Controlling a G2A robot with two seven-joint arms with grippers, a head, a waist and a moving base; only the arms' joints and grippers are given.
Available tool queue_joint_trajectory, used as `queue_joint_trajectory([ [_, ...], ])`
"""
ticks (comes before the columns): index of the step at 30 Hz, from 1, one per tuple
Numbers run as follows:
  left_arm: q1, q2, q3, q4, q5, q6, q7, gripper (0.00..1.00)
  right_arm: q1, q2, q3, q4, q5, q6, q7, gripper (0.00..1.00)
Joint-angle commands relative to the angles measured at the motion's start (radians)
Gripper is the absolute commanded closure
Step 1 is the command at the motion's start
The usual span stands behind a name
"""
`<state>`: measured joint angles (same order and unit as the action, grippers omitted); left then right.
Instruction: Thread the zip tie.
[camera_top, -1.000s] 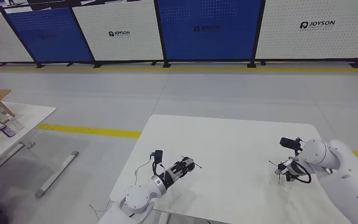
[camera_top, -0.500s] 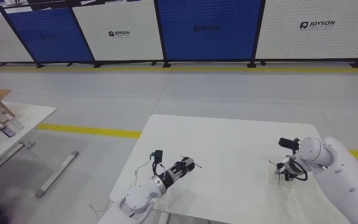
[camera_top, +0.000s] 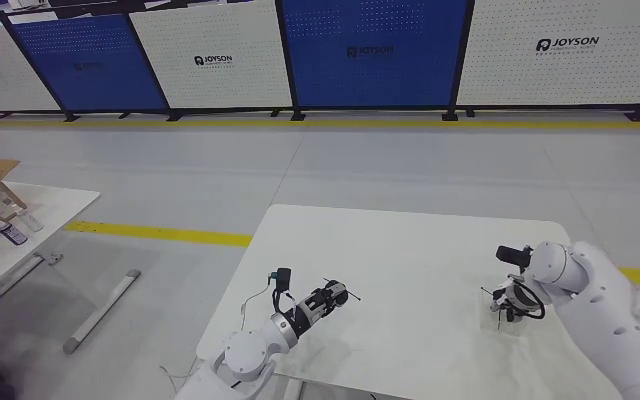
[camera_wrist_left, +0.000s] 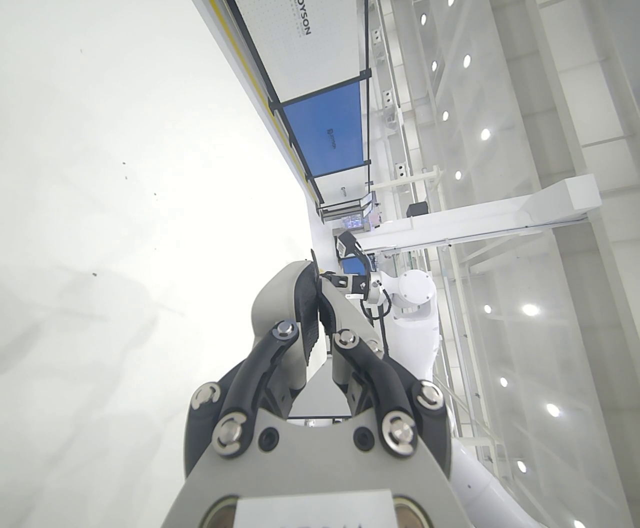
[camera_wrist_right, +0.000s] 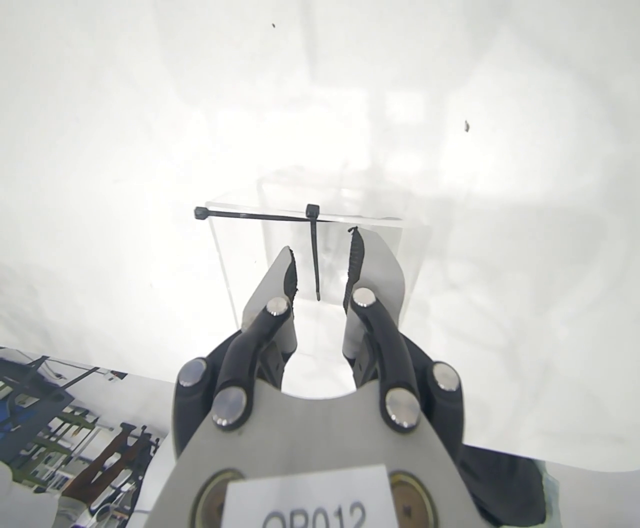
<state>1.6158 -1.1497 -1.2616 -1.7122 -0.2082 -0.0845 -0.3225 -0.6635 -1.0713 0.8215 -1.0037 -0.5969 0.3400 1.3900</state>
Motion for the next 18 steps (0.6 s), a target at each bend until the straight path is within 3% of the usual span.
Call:
queue_joint_trajectory([
  [1,0.0,0.0,0.0,0.0,0.0,0.0,0.0,1.0,0.002,-0.003,-0.002,0.007,-0.004,0.0,0.0,0.76],
  [6,0.0,0.0,0.0,0.0,0.0,0.0,0.0,1.0,0.007,-0.01,-0.006,0.024,-0.011,0.0,0.0,0.8],
  [11,0.0,0.0,0.0,0.0,0.0,0.0,0.0,1.0,0.014,-0.018,-0.012,0.035,-0.016,0.0,0.0,0.91],
  [13,0.0,0.0,0.0,0.0,0.0,0.0,0.0,1.0,0.015,-0.02,-0.013,0.036,-0.019,0.0,0.0,1.0],
  [18,0.0,0.0,0.0,0.0,0.0,0.0,0.0,1.0,0.015,-0.023,-0.013,0.036,-0.027,0.0,0.0,1.0],
])
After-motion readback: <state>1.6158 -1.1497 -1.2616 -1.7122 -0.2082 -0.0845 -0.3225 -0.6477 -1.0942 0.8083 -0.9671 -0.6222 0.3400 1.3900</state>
